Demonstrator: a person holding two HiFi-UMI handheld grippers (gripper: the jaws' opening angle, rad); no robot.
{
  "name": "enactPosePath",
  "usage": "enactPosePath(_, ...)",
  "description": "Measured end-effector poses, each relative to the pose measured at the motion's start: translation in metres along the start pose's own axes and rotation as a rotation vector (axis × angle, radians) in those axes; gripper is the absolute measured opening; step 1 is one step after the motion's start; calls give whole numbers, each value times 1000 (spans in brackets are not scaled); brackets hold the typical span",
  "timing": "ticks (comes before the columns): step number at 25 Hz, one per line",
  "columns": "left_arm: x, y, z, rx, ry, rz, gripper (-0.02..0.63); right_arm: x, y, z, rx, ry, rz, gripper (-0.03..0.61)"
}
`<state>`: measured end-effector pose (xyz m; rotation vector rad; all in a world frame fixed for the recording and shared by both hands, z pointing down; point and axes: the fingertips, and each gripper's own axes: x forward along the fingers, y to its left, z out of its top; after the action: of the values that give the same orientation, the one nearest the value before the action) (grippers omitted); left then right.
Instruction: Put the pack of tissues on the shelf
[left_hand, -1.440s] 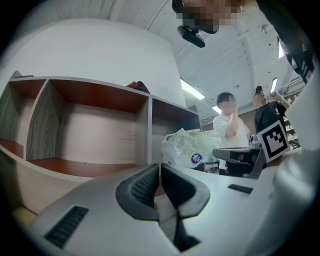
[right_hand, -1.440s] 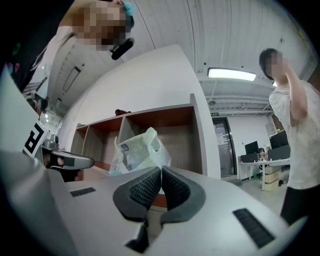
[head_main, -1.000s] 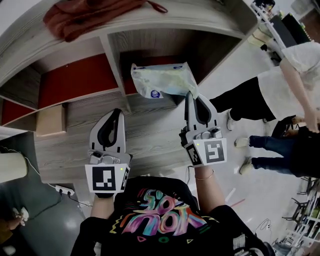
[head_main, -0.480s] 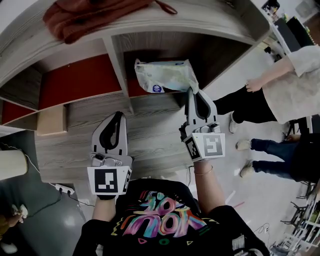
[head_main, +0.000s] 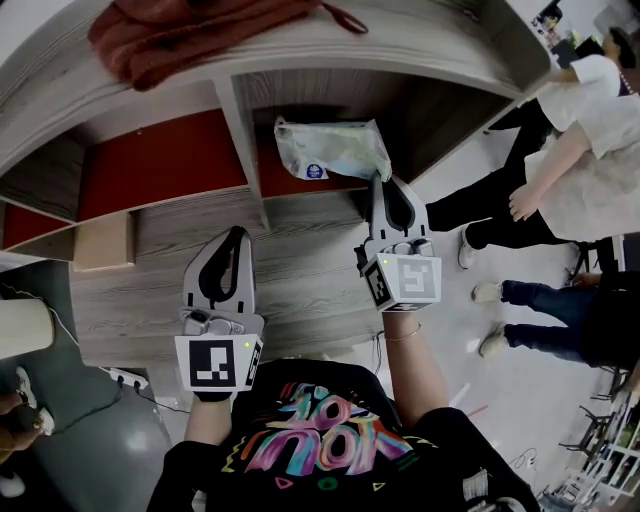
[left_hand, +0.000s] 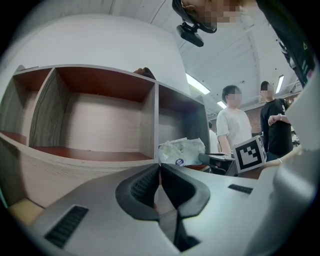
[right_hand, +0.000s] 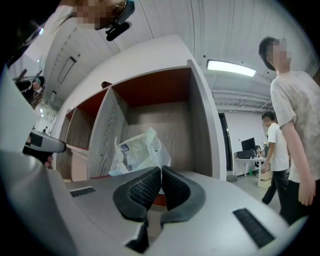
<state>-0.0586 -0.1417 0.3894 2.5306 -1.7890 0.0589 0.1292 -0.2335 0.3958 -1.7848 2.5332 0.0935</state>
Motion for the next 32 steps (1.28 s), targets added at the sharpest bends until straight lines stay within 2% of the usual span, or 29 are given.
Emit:
enactPosePath(6, 2, 3, 2, -36, -8, 18, 32, 8, -2, -12, -6, 17, -10, 17)
enactPosePath(10, 0, 6, -4, 10, 13, -1, 32, 14, 0, -21, -5, 41, -15, 18)
enactPosePath(20, -3, 10, -6, 3, 13, 3, 32, 17, 2, -29, 2, 67, -27, 23)
enactPosePath(32, -8, 11, -2, 2, 0, -7, 32, 16, 5, -37, 52, 119, -12, 97)
